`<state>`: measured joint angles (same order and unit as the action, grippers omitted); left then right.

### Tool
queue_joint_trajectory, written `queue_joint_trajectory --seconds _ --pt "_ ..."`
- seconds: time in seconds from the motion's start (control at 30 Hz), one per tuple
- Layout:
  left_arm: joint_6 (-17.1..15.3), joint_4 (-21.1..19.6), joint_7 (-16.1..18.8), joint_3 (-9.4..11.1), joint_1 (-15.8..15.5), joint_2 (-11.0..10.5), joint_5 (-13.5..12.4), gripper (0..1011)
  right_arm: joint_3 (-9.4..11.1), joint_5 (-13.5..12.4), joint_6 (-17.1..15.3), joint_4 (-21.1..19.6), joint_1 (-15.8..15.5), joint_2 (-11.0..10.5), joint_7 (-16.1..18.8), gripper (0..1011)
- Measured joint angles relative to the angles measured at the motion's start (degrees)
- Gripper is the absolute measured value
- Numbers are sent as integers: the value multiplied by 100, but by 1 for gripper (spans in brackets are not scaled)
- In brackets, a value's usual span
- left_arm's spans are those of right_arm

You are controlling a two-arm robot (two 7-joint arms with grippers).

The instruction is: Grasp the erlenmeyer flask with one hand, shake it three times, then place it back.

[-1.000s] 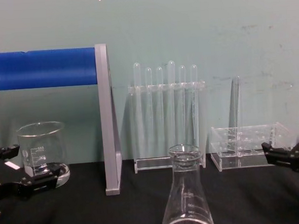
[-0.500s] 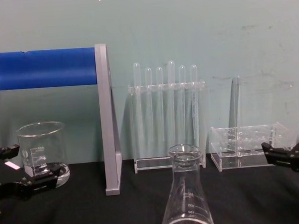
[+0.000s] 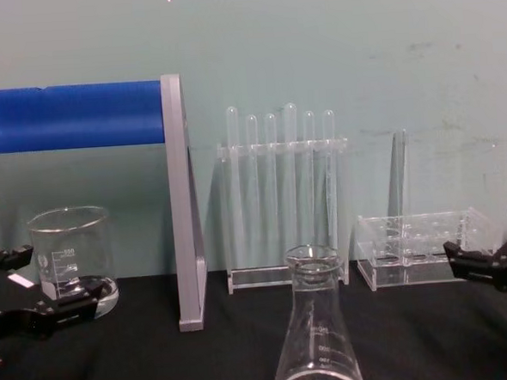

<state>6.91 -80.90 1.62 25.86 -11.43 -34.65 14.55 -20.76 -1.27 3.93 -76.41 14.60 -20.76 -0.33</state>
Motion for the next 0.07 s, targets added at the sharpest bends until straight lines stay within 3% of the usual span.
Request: queue_joint_trajectory --seconds 0.07 --pt "0 0 0 0 0 0 0 1001 0 0 0 0 0 0 0 1000"
